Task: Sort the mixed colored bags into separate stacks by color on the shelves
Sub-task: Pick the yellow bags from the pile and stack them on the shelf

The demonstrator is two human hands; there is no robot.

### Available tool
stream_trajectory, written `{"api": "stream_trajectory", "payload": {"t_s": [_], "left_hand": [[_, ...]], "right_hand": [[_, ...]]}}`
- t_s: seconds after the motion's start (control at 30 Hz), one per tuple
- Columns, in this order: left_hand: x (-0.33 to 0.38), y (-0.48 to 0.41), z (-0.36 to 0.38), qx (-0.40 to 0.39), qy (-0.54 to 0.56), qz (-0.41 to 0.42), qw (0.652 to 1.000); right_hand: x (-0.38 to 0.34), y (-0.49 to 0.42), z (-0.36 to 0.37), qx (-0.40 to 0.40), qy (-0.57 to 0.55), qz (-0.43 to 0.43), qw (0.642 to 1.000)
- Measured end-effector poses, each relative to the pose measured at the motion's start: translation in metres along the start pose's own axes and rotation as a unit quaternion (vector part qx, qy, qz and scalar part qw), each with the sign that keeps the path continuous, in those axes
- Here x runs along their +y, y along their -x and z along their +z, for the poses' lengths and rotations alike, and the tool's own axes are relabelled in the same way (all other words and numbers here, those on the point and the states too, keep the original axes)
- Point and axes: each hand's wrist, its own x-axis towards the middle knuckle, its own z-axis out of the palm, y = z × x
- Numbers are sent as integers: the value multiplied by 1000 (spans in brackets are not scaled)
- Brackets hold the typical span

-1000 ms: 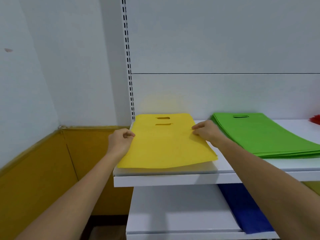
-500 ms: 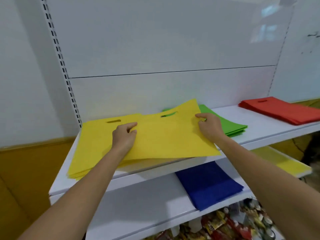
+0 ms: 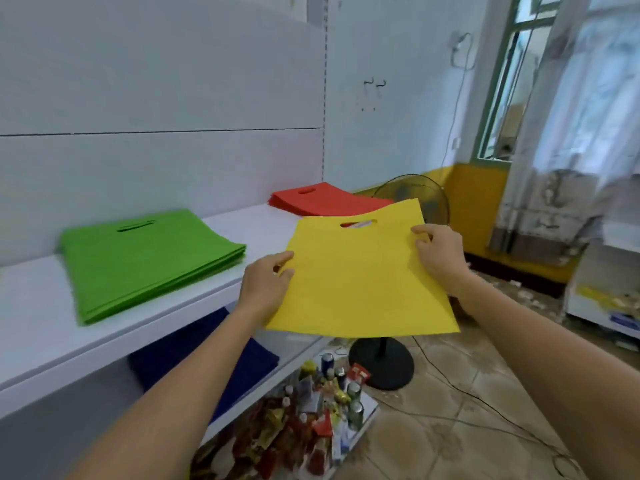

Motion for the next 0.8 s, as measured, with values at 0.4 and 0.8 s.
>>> {"api": "stream_trajectory", "payload": {"t_s": [0.4,0.8], "left_hand": [[78,-48,204,-169,3,78,982],[87,-138,330,-239,67,70,966]], "right_hand": [[181,-27,-94,69,74,145,984],[269,-111,-91,92,65,242,964]]}}
